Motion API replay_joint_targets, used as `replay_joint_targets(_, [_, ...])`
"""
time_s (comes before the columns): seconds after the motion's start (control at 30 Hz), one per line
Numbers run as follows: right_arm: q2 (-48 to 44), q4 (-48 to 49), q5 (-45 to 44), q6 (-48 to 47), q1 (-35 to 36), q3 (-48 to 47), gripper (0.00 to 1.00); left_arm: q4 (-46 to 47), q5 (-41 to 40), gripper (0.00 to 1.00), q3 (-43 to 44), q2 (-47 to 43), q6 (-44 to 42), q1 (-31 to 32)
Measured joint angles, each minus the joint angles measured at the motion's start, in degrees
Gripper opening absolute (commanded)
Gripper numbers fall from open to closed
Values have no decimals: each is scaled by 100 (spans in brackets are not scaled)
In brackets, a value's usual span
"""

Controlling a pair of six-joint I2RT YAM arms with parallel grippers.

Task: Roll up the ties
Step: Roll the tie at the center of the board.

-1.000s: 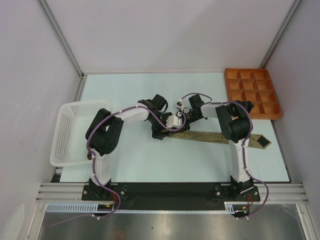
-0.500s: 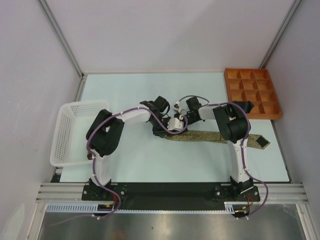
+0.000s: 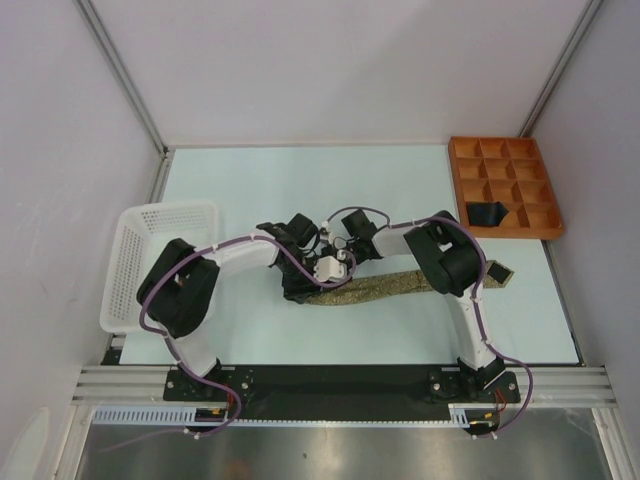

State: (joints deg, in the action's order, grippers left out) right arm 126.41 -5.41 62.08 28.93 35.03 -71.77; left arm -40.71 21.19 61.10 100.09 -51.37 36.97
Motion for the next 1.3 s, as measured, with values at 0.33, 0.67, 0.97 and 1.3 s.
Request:
replay_joint_targets(0.33, [59, -457, -13, -385, -37, -549, 0, 721, 15, 58, -356, -313, 505, -63])
replay_joint_targets(0.67, [120, -1497, -120, -1161, -109, -1051, 31, 876, 66, 16, -323, -258, 584, -111])
replay_joint_targets(0.97, [-195, -3668, -920, -3386, -973, -1639, 43, 938, 192, 9, -323, -195, 640, -271])
replay_joint_targets(1.3, [-400, -5038, -2476, -4610, -1554, -1427, 40, 933, 249, 8, -308, -179, 662, -302])
